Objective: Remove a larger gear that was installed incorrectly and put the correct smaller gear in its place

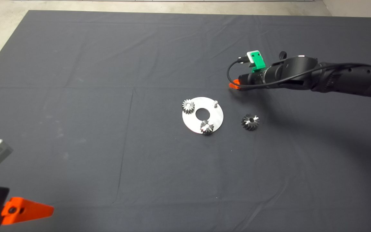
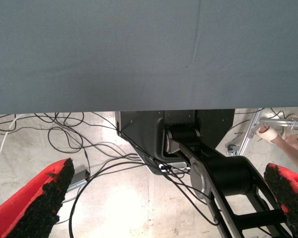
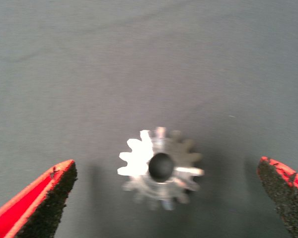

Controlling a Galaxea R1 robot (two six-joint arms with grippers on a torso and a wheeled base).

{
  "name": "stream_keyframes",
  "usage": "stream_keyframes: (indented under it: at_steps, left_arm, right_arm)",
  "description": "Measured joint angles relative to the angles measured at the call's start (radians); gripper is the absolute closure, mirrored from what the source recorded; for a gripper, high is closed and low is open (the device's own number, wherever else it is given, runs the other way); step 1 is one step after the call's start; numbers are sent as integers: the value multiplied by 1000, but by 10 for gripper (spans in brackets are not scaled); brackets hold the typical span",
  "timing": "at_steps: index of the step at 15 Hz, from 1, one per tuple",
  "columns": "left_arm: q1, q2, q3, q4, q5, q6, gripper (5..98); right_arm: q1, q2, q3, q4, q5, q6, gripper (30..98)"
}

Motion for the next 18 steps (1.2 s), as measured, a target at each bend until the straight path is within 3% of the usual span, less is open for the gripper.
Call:
stream_keyframes:
  at_steps: [2,3,6,7,10,12,15,18]
  left_arm:
    - [0,0,0,0,0,0,55]
    - [0,0,0,0,0,0,55]
    - [0,0,0,0,0,0,55]
    - [0,0,0,0,0,0,55]
    - [0,0,0,0,0,0,55]
    - [0,0,0,0,0,0,55]
    - [0,0,0,0,0,-1,55]
    - [0,0,0,0,0,-1,55]
  right_arm:
    - [-2,-4,-1,-10,-2,18,331]
    - [-8,-4,-1,-21,-1,31,378]
    - [-26,-4,-1,-27,-1,34,387]
    - [-31,-4,-2,-28,0,36,423]
    - [-39,-4,-4,-31,0,37,430]
    - [-38,-4,-10,-32,0,41,481]
    - [-40,-3,-18,-59,1,47,484]
    - [-44,-1,-25,-84,31,48,484]
